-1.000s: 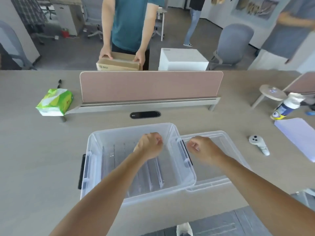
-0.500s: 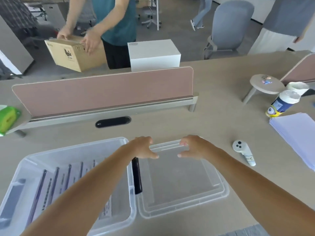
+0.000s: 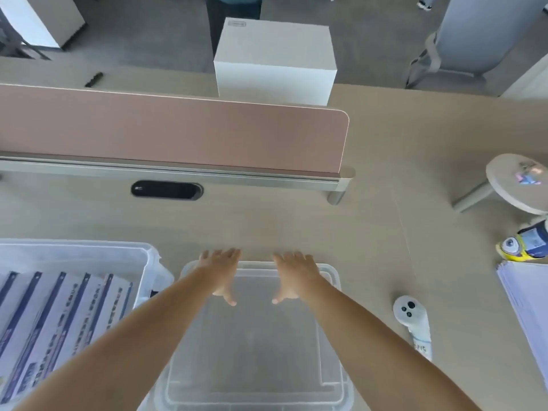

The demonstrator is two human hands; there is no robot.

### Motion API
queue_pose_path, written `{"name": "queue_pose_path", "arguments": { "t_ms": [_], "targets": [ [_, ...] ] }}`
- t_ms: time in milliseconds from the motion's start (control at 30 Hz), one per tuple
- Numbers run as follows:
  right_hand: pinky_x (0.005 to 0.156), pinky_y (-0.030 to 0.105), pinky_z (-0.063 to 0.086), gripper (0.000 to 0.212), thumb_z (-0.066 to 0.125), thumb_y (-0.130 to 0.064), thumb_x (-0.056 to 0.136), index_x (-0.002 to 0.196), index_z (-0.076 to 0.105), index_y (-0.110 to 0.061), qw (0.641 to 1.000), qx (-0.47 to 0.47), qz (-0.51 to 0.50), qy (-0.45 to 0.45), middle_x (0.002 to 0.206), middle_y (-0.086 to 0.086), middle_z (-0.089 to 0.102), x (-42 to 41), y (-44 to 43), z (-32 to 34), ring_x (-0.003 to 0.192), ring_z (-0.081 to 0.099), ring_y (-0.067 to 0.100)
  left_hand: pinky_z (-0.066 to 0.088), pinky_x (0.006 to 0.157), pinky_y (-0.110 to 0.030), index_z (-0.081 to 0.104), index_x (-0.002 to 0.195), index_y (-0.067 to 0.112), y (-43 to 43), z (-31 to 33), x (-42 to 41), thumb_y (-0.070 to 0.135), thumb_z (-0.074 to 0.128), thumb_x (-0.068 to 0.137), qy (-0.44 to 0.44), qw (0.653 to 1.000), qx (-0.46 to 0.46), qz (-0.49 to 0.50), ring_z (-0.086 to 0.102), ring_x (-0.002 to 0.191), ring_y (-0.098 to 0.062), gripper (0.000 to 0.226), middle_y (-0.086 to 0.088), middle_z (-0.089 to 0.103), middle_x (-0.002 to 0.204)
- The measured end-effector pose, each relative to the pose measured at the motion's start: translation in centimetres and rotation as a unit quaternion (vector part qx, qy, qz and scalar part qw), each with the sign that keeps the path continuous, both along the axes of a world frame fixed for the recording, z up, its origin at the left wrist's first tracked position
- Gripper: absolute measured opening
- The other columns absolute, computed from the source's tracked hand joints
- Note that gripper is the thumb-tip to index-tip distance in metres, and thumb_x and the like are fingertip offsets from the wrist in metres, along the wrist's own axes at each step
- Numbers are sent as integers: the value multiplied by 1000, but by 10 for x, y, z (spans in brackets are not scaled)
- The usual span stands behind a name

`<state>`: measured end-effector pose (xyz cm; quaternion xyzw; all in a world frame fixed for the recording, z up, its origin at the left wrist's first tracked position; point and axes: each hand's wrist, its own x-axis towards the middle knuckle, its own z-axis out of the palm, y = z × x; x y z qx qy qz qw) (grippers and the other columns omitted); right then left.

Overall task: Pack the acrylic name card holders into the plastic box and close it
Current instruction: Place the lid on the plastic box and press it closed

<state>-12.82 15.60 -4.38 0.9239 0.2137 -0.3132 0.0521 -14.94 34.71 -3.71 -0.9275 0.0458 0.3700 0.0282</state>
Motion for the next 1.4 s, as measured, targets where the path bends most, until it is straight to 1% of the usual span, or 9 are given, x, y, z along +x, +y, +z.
{"name": "queue_pose_path", "arguments": {
  "t_ms": [167, 533, 700, 867, 967, 1100, 1200, 1267, 1400],
  "targets": [
    [100, 44, 34, 97, 81, -52, 65, 139, 31, -14, 999, -9, 27, -35, 136, 12, 41, 11, -5, -26, 125, 40, 33, 34, 103, -38, 42, 133, 20, -17, -36, 3, 39, 86, 61, -81, 994, 64, -48, 51, 119, -26, 87, -5, 45, 133],
    [85, 36, 47, 71, 86, -46, 60, 117, 56, -14, 999, 0, -17, 32, 118, 8, 55, 25, -11, -14, 108, 56, 31, 34, 94, -37, 55, 121, 23, -14, -15, 15, 53, 83, 57, -52, 996, 57, -49, 52, 110, -24, 76, -2, 52, 117],
    [74, 31, 49, 50, 84, -47, 61, 92, 59, -17, 999, 17, -13, 50, 106, 5, 62, 36, -15, 45, 95, 61, 30, 43, 90, -37, 56, 120, 23, -9, 40, 17, 54, 84, 56, -127, 991, 9, -52, 54, 110, -22, 76, 1, 54, 116],
    [53, 26, 39, 29, 74, -28, 69, 65, 46, -19, 998, 62, -26, -18, 69, -1, 52, 22, -18, 133, 69, 55, 26, 42, 76, -31, 53, 118, 21, -7, 116, 11, 48, 85, 61, -244, 969, -25, -28, 64, 97, -25, 71, -1, 68, 104],
    [51, 26, 35, 14, 60, -16, 75, 68, 48, -17, 995, 90, -24, -47, 67, 2, 53, 4, -13, 176, 66, 52, 25, 39, 78, -30, 57, 112, 26, 1, 152, -3, 41, 79, 69, -312, 949, -46, -8, 63, 93, -24, 50, 1, 69, 102],
    [58, 28, 40, 20, 49, -10, 78, 65, 43, -23, 986, 97, 1, -132, 76, 0, 55, -24, 6, 216, 76, 54, 27, 41, 57, -25, 59, 81, 31, 28, 197, -19, 32, 77, 65, -303, 925, -187, 129, 63, 80, -23, 25, 3, 67, 89],
    [51, 28, 34, 20, 50, -4, 75, 68, 41, -21, 963, 98, 28, -248, 73, 0, 52, -47, 28, 228, 79, 56, 31, 45, 72, -26, 66, 101, 27, 59, 232, -34, 52, 78, 70, -210, 918, -298, 152, 60, 94, -15, 42, 10, 63, 104],
    [55, 29, 34, 20, 51, -1, 73, 78, 52, -21, 943, 97, 55, -314, 83, 1, 60, -64, 50, 232, 85, 59, 32, 43, 94, -34, 59, 119, 30, 84, 249, -46, 77, 59, 72, -185, 910, -319, 188, 54, 112, -18, 67, 10, 57, 121],
    [60, 32, 34, 40, 51, 0, 74, 108, 59, -19, 907, 79, 116, -398, 99, 1, 60, -100, 107, 233, 93, 59, 31, 36, 106, -42, 46, 137, 15, 163, 236, -59, 74, 41, 81, -280, 902, -184, 273, 40, 131, -34, 81, -11, 48, 140]
  ]
}}
